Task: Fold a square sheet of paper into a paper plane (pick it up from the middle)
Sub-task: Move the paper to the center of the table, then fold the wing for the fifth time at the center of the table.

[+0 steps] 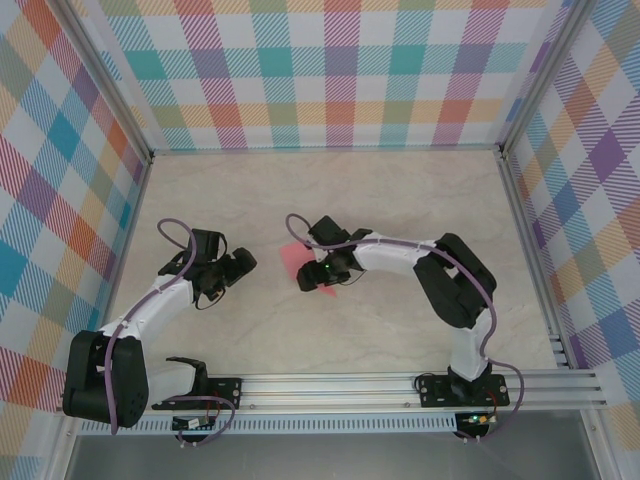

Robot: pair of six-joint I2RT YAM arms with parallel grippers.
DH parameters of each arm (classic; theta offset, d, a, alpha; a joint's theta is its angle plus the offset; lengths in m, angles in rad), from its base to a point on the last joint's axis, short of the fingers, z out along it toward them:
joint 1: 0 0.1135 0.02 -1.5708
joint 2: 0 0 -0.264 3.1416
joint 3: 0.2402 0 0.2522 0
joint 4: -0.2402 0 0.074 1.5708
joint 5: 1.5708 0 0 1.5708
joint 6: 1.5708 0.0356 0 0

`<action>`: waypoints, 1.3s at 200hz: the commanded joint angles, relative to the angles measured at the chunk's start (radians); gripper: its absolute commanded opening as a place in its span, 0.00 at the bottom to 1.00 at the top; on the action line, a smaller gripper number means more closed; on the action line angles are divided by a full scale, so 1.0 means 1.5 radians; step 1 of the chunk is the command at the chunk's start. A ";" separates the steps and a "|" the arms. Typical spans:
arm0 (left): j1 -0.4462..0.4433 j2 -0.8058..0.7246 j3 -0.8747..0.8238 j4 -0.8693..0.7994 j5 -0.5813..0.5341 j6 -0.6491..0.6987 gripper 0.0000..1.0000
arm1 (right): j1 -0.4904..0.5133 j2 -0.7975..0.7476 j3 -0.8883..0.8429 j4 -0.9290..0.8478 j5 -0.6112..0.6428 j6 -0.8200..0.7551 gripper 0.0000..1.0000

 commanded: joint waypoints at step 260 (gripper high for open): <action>-0.167 0.185 0.025 0.257 0.224 -0.092 0.74 | -0.105 -0.014 -0.203 0.291 -0.123 0.350 0.55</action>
